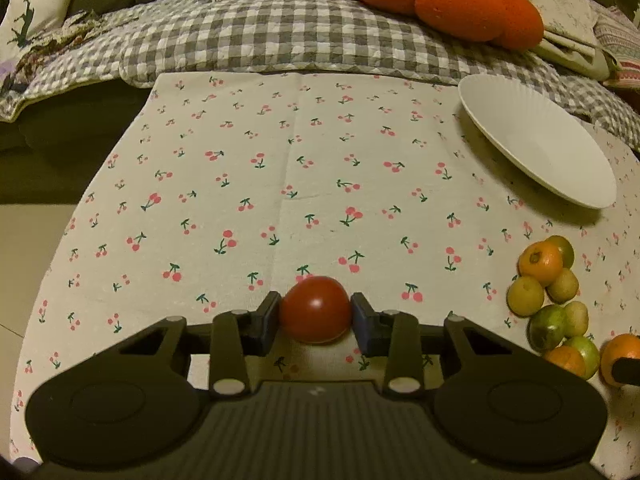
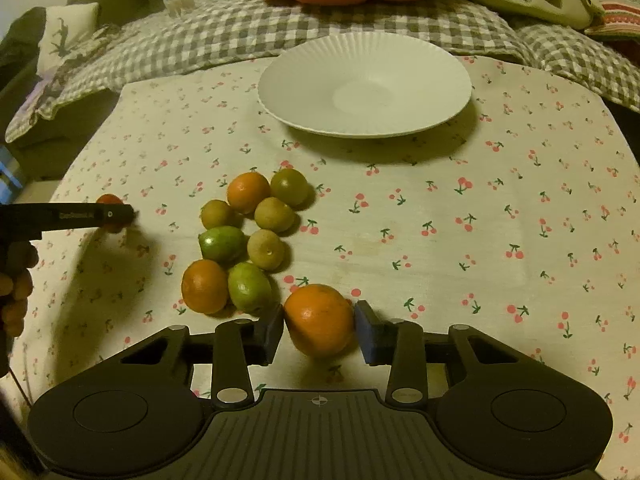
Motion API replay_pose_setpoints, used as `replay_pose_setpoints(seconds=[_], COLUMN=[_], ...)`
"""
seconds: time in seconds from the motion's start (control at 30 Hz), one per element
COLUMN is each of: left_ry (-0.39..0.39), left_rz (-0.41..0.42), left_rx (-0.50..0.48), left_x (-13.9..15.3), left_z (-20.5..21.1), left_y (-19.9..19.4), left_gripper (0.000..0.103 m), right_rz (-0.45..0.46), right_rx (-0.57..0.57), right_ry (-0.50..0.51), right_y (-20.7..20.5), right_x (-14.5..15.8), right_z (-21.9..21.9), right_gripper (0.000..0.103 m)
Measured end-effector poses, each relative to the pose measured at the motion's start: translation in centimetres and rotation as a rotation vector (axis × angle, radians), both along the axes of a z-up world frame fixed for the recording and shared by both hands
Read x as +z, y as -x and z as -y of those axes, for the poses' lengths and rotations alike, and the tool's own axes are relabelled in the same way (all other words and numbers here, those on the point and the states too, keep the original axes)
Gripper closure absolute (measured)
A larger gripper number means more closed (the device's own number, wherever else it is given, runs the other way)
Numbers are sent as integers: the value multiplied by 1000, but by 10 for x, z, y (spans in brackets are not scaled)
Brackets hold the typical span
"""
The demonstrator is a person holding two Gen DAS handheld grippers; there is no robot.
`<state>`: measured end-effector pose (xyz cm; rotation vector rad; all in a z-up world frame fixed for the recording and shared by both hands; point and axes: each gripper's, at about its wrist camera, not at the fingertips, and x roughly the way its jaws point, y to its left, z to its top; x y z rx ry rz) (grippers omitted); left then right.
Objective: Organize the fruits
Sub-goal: 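Grasp the red tomato with the left gripper while the right gripper grasps an orange, then carry both fruits to the white plate and open both grippers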
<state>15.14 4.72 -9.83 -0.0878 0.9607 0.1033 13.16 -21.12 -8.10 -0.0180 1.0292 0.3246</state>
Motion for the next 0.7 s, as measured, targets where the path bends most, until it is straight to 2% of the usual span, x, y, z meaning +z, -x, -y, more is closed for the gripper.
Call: replay_pose_setpoints(seconds=[0.27,0.7], left_ry=[-15,42], left_rz=[42,105], left_rx=[-28,-73], left_x=[13,43], left_z=[11,31], left_y=[5,-7], left_gripper=[67,67], right_rz=[7,65], right_rx=[-8,-78], right_ry=[-19,-58], right_y=[0,-21], right_x=[7,38], right_z=[4,23], right_gripper=[67,67])
